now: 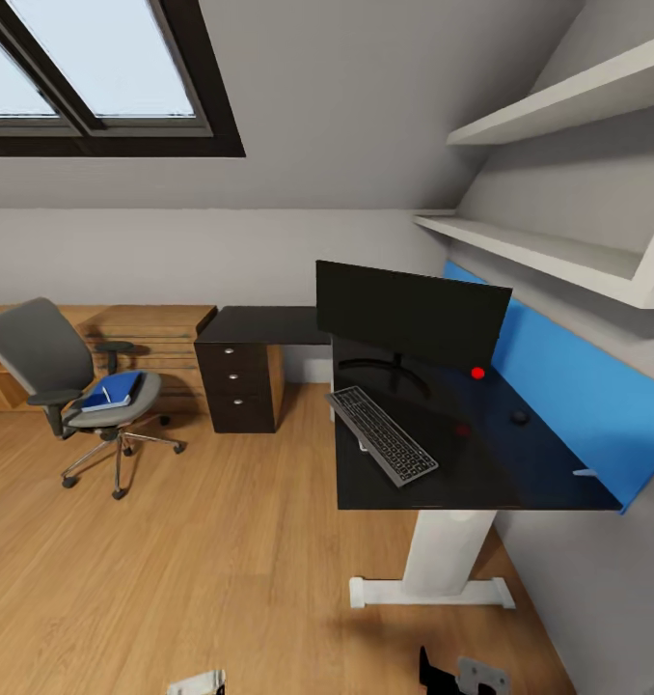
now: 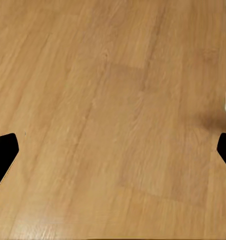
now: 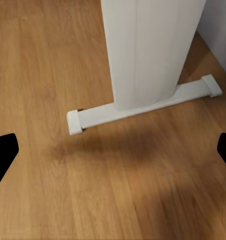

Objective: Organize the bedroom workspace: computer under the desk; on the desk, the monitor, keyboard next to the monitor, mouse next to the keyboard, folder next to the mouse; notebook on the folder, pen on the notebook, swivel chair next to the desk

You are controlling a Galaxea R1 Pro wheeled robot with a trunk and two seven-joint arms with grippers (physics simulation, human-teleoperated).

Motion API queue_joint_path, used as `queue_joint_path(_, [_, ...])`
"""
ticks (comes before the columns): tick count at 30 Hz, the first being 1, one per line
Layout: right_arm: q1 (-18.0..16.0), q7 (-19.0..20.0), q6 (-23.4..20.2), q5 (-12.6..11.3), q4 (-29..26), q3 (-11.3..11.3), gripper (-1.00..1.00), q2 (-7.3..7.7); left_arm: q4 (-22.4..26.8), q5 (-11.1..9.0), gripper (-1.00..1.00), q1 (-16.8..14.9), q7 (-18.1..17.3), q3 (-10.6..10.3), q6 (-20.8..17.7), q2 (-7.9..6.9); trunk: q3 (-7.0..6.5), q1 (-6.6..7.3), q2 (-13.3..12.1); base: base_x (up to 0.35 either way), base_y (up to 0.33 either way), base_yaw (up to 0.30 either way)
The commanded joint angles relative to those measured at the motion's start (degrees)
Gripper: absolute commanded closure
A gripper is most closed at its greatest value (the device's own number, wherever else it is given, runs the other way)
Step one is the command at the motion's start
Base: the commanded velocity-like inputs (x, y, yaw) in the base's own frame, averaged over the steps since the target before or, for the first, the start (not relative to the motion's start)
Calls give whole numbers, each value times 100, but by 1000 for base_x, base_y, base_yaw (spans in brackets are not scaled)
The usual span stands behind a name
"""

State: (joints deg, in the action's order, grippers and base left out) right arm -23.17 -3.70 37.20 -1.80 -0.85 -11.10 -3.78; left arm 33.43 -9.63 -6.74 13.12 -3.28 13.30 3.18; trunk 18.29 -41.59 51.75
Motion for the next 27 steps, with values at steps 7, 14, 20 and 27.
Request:
queue_joint_path(7, [-10,-51,-179,-18,-1153,-5,-100,-3,1846,-73,-100,-3,70,-415,-1180,-2,7,-1,5,0,0,0])
queue_joint_path(14, [-12,-74,-1347,-29,-2713,-37,-100,-5,3501,-91,-100,-3,85,-528,-2872,-2,7,-1,5,0,0,0])
queue_joint_path(20, [1,-85,-3349,-49,-4662,-67,-100,6,4761,-106,-100,-3,85,-540,-3534,-2,7,-1,5,0,0,0])
queue_joint_path(27, [5,-96,-5174,-141,-6414,-334,-100,-17,5614,-109,-100,-3,87,-544,-4124,-3,7,-1,5,0,0,0])
